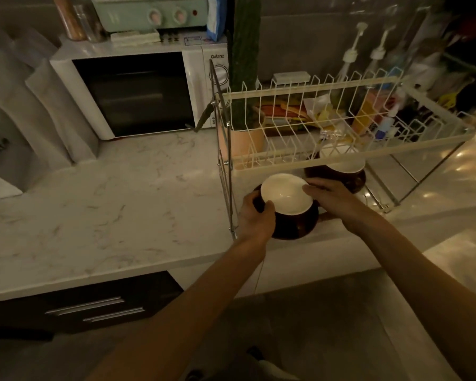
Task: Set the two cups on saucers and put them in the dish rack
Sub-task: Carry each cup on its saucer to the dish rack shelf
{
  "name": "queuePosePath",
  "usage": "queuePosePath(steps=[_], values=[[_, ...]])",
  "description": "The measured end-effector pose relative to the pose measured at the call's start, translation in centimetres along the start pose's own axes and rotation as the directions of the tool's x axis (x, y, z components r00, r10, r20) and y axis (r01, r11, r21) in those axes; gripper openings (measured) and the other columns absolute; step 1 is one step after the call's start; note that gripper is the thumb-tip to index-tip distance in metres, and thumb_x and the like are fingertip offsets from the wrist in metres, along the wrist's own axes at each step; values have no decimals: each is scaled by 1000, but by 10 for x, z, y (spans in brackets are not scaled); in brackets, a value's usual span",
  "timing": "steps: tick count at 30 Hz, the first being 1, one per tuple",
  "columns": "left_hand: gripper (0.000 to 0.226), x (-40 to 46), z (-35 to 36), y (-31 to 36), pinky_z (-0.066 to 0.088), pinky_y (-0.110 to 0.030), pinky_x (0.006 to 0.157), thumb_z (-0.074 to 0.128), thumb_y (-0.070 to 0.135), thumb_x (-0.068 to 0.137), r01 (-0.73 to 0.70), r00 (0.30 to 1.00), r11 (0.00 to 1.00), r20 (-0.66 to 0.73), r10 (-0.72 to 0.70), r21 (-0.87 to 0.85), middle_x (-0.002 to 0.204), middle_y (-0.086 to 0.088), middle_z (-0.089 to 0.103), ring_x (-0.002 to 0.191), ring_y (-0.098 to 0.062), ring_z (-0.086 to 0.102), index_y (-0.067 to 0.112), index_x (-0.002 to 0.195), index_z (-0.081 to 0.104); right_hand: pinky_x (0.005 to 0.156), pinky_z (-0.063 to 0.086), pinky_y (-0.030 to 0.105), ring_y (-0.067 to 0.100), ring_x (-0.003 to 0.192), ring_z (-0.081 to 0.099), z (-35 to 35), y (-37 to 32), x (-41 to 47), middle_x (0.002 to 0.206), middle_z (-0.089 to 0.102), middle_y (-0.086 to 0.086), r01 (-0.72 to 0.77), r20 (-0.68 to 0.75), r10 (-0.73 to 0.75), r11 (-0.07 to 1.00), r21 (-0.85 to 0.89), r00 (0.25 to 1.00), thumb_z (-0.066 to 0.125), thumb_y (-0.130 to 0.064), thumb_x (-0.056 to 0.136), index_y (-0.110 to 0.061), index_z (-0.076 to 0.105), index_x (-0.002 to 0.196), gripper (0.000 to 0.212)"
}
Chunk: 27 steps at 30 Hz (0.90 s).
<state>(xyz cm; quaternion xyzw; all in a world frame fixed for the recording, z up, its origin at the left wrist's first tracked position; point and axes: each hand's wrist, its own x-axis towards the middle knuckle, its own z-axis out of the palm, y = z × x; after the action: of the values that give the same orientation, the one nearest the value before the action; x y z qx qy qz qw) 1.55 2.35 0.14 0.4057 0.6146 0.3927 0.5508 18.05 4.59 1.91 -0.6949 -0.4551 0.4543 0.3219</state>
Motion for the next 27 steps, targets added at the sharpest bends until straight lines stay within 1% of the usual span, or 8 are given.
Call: queuePosePath(steps=[3, 6, 9, 11, 15, 20, 24, 27], values=[[42, 16, 2, 6, 42, -25, 87, 51, 20, 96, -10, 997, 1000, -72, 9, -10, 133, -1, 55, 116, -16, 51, 23, 137, 46, 88, 53, 42, 18, 108, 54, 6, -5, 18, 111, 60, -6, 11, -1, -11, 1000, 17, 1000, 54, -26, 97, -23, 61, 128, 32], [40, 33, 3, 11, 41, -22, 89, 48, 19, 97, -11, 996, 1000, -93, 10, -16, 134, -2, 55, 120, -19, 52, 20, 137, 48, 92, 47, 34, 18, 115, 56, 12, -8, 33, 114, 62, -4, 50, 7, -51, 998, 31, 999, 53, -24, 97, -14, 62, 127, 32], [42, 49, 4, 13, 40, -23, 90, 49, 20, 97, -13, 991, 999, -133, 9, -32, 135, -3, 56, 124, -22, 52, 19, 139, 47, 106, 44, 42, 17, 119, 53, 18, -12, 42, 119, 62, -5, 39, 27, -41, 997, 61, 999, 54, -27, 97, -13, 58, 128, 35], [42, 56, 5, 14, 40, -24, 89, 50, 24, 96, -15, 988, 999, -152, 9, -40, 134, -4, 57, 124, -23, 53, 20, 138, 49, 105, 44, 42, 20, 123, 53, 21, -15, 49, 125, 60, 1, 43, 33, -44, 998, 37, 998, 53, -29, 97, -15, 60, 125, 32], [33, 67, 9, 15, 45, -27, 85, 51, 26, 95, -18, 985, 998, -170, 7, -62, 125, 0, 64, 113, -19, 58, 22, 125, 61, 103, 42, 38, 23, 123, 53, 26, -21, 58, 120, 61, 2, 53, 26, -54, 998, 26, 998, 49, -19, 99, -14, 62, 119, 25], [32, 80, 9, 18, 40, -14, 60, 44, 22, 98, -33, 985, 999, -169, 26, -40, 118, -1, 65, 103, -17, 58, 17, 123, 62, 104, 41, 39, 23, 116, 52, 27, -25, 60, 117, 58, 9, 52, 42, -52, 999, 4, 998, 47, -13, 100, -5, 58, 123, 27], [31, 80, 10, 14, 42, -15, 62, 46, 22, 97, -37, 983, 996, -184, 22, -78, 121, -4, 66, 107, -18, 60, 17, 123, 63, 103, 41, 41, 29, 122, 52, 27, -25, 56, 130, 59, 18, 73, 45, -75, 997, 24, 996, 46, -13, 101, -7, 59, 120, 24], [31, 79, 10, 16, 43, -18, 65, 45, 23, 97, -31, 984, 996, -180, 14, -89, 119, -4, 67, 107, -19, 60, 17, 121, 64, 103, 42, 44, 29, 118, 53, 26, -27, 57, 121, 59, 14, 64, 55, -65, 998, 27, 996, 46, -16, 101, -7, 59, 122, 26]])
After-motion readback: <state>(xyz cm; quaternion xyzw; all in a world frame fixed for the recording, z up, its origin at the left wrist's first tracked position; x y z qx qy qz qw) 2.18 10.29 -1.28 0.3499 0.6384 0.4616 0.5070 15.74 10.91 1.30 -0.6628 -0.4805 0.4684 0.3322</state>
